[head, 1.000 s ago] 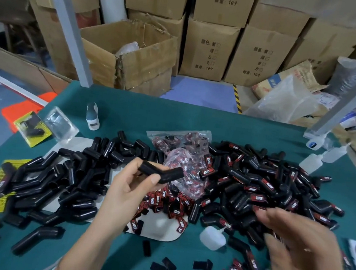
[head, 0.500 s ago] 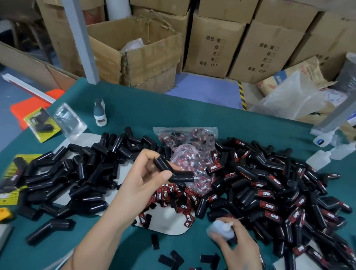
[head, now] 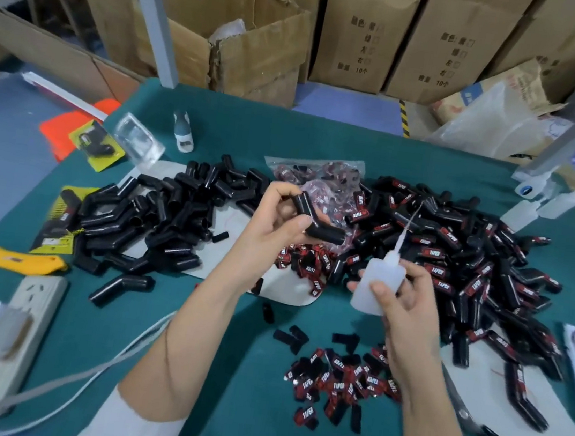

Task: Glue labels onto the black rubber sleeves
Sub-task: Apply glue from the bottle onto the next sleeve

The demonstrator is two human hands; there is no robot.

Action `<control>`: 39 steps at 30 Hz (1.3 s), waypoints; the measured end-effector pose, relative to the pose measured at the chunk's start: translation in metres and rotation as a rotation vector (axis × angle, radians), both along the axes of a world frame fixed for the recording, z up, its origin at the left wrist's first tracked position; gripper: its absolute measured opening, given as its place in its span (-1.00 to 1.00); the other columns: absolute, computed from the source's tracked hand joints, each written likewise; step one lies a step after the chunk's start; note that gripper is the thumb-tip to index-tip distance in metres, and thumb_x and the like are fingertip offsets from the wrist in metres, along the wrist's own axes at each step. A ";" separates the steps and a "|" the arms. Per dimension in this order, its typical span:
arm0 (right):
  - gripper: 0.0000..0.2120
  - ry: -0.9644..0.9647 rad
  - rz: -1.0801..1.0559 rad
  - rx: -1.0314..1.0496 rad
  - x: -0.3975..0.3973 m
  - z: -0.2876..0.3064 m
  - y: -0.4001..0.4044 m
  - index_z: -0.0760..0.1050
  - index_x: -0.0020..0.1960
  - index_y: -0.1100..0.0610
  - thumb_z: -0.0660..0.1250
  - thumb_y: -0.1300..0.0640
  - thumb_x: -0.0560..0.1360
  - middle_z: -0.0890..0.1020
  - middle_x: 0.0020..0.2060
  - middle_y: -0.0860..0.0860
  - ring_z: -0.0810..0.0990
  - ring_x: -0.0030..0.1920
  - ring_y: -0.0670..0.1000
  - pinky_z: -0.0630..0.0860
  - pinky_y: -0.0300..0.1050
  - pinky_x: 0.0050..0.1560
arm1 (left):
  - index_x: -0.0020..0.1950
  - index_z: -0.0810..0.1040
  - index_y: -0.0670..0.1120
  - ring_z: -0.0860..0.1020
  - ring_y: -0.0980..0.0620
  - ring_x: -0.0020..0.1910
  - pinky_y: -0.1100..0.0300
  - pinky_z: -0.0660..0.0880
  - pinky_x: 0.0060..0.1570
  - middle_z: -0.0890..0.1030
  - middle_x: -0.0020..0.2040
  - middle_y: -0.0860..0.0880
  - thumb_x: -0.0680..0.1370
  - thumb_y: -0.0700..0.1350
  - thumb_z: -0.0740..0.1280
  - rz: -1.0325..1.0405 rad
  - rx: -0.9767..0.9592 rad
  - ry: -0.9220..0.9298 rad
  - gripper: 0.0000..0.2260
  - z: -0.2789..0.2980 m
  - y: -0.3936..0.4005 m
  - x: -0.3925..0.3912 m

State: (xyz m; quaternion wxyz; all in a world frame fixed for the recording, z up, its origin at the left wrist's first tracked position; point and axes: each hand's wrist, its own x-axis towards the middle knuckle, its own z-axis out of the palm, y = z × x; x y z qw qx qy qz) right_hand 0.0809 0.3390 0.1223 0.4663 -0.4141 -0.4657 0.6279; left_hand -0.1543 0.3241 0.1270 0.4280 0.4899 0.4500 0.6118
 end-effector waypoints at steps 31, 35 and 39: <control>-0.58 0.429 -0.047 -0.032 -0.030 0.059 0.015 0.56 0.24 0.05 0.54 0.11 0.40 0.66 0.05 0.01 0.47 -0.24 -0.12 0.44 -0.32 -0.33 | 0.62 0.39 0.09 0.42 -0.01 -0.15 0.10 0.45 -0.03 0.55 0.03 -0.10 0.61 -0.20 0.20 -0.174 -0.040 -0.419 -0.44 0.010 -0.010 -0.016; -0.70 0.415 -0.053 -0.003 -0.030 0.058 0.014 0.60 0.20 0.01 0.48 0.14 0.48 0.67 0.02 0.00 0.47 -0.26 -0.12 0.46 -0.32 -0.32 | 0.61 0.41 0.11 0.44 -0.01 -0.15 0.11 0.50 -0.05 0.56 0.02 -0.10 0.64 -0.27 0.10 -0.154 -0.019 -0.403 -0.43 0.013 -0.008 -0.020; -0.58 0.386 -0.091 -0.011 -0.030 0.057 0.016 0.52 0.33 0.10 0.47 0.11 0.49 0.69 0.05 0.03 0.55 -0.25 -0.11 0.54 -0.27 -0.25 | 0.58 0.43 0.14 0.47 -0.01 -0.14 0.11 0.51 0.00 0.58 0.04 -0.09 0.64 -0.28 0.10 -0.118 -0.024 -0.363 -0.44 0.016 -0.008 -0.020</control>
